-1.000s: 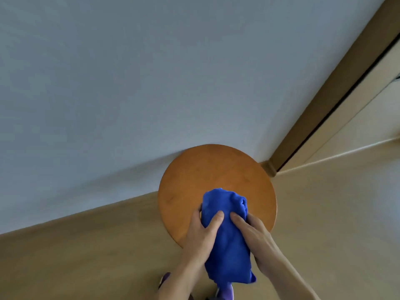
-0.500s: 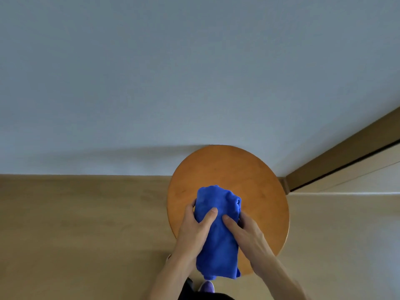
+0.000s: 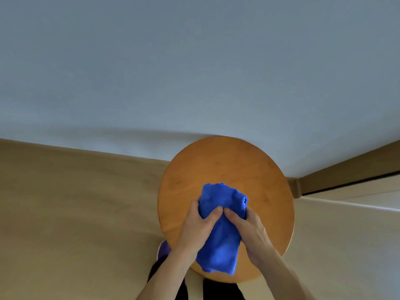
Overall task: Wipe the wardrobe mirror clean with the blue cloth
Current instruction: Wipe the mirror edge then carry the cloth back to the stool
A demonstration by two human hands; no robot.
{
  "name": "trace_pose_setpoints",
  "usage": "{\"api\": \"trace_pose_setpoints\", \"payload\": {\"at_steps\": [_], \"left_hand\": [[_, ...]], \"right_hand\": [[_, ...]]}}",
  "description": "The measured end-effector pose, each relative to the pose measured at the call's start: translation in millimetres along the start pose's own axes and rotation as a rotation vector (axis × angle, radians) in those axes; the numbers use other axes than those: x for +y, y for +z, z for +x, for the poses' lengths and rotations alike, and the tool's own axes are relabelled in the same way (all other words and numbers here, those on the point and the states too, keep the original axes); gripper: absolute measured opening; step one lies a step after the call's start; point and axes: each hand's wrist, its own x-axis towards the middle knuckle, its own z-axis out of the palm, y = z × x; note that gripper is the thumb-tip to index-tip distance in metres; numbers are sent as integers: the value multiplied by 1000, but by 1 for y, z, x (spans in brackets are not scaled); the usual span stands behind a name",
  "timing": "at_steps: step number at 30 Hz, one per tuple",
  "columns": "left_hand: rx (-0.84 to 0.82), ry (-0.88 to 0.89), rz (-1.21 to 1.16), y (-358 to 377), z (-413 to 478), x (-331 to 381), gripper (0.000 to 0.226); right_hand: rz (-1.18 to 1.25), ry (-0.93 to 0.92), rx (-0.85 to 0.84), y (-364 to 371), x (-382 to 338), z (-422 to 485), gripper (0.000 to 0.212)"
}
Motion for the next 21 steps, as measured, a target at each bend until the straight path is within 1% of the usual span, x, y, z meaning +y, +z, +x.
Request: {"api": "trace_pose_setpoints", "payload": {"at_steps": [2, 5, 8, 11, 12, 13, 15, 18, 21], "left_hand": [[42, -2, 20, 21, 11, -8, 48], [108, -22, 20, 49, 27, -26, 45], [170, -29, 54, 70, 43, -39, 51], [266, -2, 106, 81, 59, -47, 36], [307, 13, 133, 82, 64, -49, 35], [345, 30, 162, 84, 69, -50, 36], [409, 80, 225, 84, 81, -52, 46], [464, 146, 293, 85, 107, -61, 62], [404, 92, 297, 96, 127, -78, 73]], "right_hand": [[34, 29, -61, -22, 9, 20, 21], [40, 83, -112, -46, 28, 49, 21], [63, 117, -165, -60, 45, 77, 23], [114, 131, -244, -59, 59, 103, 25], [146, 140, -270, -55, 63, 111, 25], [178, 153, -293, -51, 67, 119, 26], [216, 176, -329, -40, 74, 135, 28], [170, 176, -301, -32, 81, 164, 27], [13, 182, -159, -43, 89, 192, 25]]}}
